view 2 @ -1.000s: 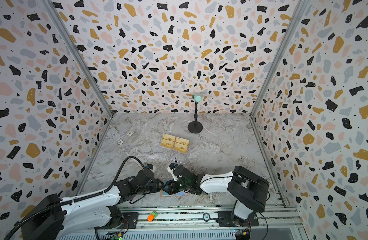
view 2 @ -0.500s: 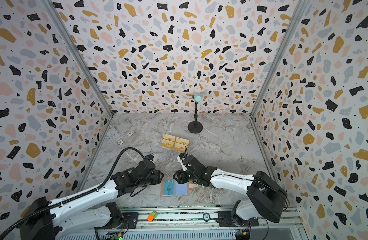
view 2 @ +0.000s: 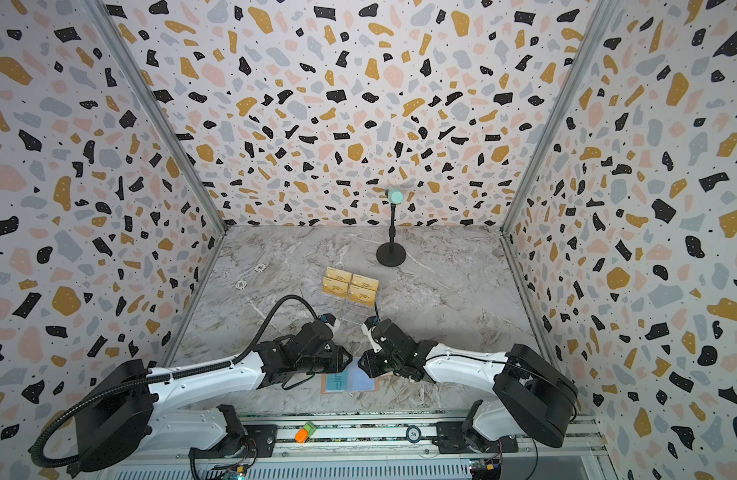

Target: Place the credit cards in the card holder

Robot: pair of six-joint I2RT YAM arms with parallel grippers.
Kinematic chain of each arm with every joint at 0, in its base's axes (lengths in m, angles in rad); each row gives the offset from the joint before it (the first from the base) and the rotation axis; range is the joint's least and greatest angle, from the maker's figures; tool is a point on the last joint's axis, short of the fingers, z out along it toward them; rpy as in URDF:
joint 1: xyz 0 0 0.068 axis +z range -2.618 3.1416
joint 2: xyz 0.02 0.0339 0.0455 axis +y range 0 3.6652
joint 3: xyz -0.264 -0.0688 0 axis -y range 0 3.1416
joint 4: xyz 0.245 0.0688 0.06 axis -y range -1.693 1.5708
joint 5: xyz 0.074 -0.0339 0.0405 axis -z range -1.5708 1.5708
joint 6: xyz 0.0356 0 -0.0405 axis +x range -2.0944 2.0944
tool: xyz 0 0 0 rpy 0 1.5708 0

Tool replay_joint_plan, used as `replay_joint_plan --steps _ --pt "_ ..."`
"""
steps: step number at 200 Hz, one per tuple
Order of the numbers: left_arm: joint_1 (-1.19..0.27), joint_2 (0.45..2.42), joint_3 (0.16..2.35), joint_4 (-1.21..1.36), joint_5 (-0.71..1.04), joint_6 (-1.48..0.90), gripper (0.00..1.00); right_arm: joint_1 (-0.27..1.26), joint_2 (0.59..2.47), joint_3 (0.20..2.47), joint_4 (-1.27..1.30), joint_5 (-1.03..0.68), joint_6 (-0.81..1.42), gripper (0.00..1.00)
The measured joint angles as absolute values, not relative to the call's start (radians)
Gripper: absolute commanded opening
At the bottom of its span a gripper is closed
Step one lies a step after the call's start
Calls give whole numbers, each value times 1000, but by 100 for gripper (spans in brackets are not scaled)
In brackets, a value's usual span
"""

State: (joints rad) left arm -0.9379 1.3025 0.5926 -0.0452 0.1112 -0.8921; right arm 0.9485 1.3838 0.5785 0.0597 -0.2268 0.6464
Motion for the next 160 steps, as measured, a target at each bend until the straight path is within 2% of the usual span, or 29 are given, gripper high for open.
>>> replay_joint_plan --steps 48,160 --pt "-938 1341 518 82 175 -941 35 949 1406 558 60 -203 651 17" --pt "-938 1406 471 208 236 -967 35 952 1435 539 104 -190 669 17"
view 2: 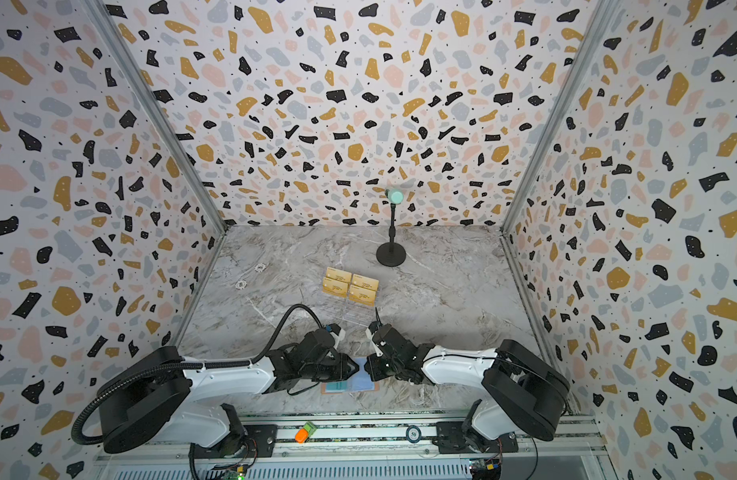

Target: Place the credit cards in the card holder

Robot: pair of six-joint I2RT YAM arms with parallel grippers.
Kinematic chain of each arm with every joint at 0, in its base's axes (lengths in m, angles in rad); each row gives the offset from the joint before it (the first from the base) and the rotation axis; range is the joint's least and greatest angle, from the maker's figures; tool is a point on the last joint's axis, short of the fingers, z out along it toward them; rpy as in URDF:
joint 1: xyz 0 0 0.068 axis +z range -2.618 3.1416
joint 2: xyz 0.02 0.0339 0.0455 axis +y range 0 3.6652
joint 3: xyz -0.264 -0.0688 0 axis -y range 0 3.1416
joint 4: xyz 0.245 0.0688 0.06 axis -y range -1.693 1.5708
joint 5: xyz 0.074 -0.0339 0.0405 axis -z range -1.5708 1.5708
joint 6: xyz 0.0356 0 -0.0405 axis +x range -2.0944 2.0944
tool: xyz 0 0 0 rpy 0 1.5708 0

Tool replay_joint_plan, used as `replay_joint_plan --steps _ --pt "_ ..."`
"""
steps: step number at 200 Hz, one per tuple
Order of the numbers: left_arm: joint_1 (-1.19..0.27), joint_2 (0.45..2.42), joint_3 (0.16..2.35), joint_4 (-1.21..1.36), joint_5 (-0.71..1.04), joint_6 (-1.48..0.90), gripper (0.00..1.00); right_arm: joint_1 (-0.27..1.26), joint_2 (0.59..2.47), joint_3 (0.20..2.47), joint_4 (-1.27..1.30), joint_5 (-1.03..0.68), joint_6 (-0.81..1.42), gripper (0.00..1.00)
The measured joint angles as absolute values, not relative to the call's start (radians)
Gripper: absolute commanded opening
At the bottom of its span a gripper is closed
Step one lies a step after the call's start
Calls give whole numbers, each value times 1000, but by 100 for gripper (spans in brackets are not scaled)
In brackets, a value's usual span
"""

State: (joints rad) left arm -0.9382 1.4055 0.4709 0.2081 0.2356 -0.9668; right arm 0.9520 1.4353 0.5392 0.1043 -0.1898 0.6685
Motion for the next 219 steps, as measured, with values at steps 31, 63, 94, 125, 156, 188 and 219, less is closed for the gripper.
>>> replay_joint_plan --steps 31,63,94,125,156,188,219 --pt "-938 1415 462 227 239 -976 36 954 1435 539 105 -189 669 17" --pt "-938 1421 447 272 252 -991 36 954 1435 538 106 -189 672 17" --pt "-938 1427 433 314 261 -1011 36 956 1435 537 109 -188 673 17" --pt "-938 1427 429 344 272 -1022 37 957 1435 533 117 -186 675 17" --pt "-938 1428 428 355 273 -1029 37 960 1435 532 120 -184 676 17" --pt "-938 1449 421 389 279 -1037 37 962 1435 532 121 -181 676 17" --pt "-937 1463 395 442 284 -1054 37 963 1435 532 120 -179 676 17"
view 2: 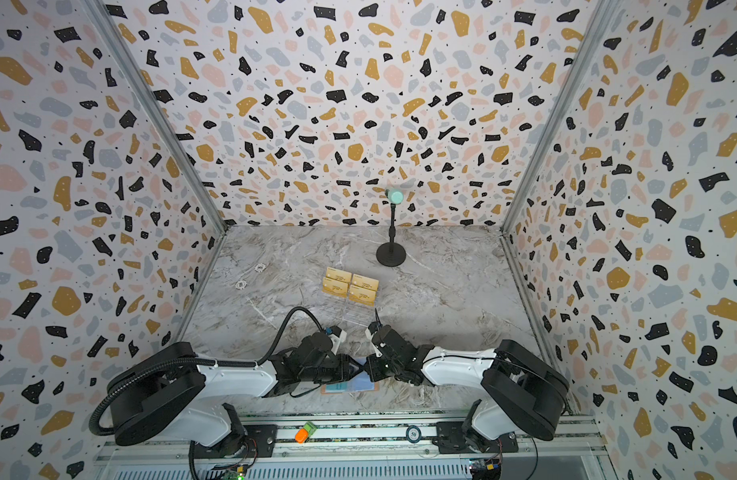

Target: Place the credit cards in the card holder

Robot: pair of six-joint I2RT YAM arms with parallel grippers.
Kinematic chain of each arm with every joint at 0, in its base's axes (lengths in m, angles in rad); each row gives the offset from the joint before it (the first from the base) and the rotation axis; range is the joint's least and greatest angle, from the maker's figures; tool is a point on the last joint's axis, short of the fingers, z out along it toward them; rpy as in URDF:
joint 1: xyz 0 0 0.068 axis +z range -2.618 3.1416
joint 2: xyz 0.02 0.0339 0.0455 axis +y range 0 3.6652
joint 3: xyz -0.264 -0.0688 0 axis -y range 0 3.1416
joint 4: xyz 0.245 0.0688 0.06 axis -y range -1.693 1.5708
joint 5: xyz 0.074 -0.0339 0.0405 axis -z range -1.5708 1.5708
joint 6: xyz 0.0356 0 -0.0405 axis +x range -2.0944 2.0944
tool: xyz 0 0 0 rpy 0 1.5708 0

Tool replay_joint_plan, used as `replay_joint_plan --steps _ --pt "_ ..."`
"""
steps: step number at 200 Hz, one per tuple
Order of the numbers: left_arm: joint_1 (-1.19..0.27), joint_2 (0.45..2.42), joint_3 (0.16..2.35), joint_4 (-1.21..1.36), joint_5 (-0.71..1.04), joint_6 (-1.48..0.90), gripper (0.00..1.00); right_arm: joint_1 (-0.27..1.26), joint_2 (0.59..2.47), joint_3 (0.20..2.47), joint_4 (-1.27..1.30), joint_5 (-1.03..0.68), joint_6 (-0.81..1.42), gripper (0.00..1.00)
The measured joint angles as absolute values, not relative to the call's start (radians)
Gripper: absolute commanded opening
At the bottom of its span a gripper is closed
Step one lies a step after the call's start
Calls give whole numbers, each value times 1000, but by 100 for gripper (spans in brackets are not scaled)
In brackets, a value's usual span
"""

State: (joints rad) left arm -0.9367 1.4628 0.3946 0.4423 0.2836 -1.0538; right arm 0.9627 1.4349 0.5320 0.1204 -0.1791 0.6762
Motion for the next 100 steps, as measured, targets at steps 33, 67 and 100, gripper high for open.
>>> replay_joint_plan --steps 33,67,100 --pt "-931 1464 363 498 285 -1081 31 967 1430 530 120 -168 682 17" --pt "-924 1472 336 545 290 -1107 21 969 1406 514 116 -163 693 17" --pt "-915 1495 320 582 299 -1122 7 970 1368 490 101 -151 703 17"
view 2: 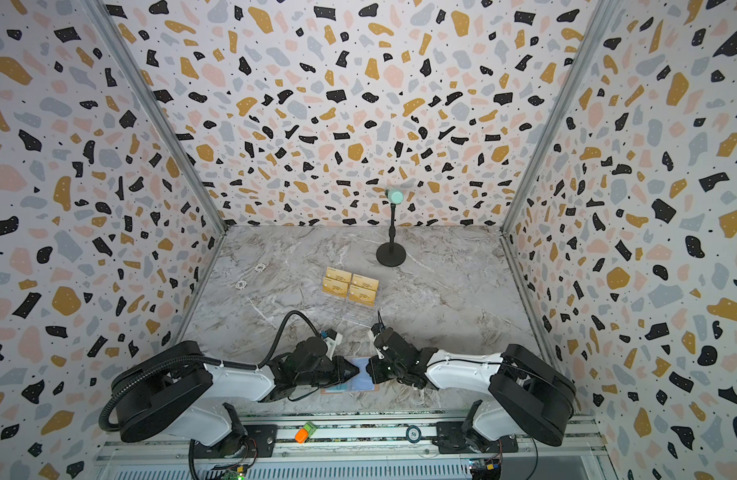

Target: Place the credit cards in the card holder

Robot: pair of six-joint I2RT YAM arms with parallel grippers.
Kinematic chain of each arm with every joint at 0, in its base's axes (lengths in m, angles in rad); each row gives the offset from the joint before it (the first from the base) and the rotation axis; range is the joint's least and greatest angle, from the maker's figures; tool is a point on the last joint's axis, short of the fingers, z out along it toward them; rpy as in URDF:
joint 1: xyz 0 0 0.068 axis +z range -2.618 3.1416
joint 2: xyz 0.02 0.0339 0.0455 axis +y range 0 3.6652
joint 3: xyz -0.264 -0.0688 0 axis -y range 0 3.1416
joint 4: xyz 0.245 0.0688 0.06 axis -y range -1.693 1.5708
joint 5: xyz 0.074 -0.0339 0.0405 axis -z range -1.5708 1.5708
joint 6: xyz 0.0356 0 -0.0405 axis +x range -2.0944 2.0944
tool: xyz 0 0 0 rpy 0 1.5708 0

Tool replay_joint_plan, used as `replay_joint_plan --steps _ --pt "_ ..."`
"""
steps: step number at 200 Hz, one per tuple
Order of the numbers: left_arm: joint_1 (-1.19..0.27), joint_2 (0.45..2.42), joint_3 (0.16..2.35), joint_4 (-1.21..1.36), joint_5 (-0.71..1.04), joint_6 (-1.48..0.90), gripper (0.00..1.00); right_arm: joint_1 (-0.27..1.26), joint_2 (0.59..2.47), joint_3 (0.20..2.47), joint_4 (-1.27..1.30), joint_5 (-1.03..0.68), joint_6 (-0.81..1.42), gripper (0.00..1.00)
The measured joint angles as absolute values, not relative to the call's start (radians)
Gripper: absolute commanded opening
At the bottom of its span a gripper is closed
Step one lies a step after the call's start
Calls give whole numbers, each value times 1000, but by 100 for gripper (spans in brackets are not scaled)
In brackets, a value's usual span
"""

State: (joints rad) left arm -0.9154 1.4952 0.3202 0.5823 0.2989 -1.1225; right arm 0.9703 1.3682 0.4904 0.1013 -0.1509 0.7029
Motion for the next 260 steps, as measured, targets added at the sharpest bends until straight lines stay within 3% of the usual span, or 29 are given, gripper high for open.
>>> replay_joint_plan --steps 21,155,245,260 --pt "-912 1507 314 603 308 -1127 0 971 1349 487 87 -142 709 17" --pt "-898 1395 245 630 313 -1141 0 942 1340 462 111 -182 723 17" --pt "-897 1367 235 627 318 -1137 0 1004 1404 525 130 -219 667 18" --pt "-897 1367 235 627 319 -1137 10 1016 1415 538 135 -219 660 18"
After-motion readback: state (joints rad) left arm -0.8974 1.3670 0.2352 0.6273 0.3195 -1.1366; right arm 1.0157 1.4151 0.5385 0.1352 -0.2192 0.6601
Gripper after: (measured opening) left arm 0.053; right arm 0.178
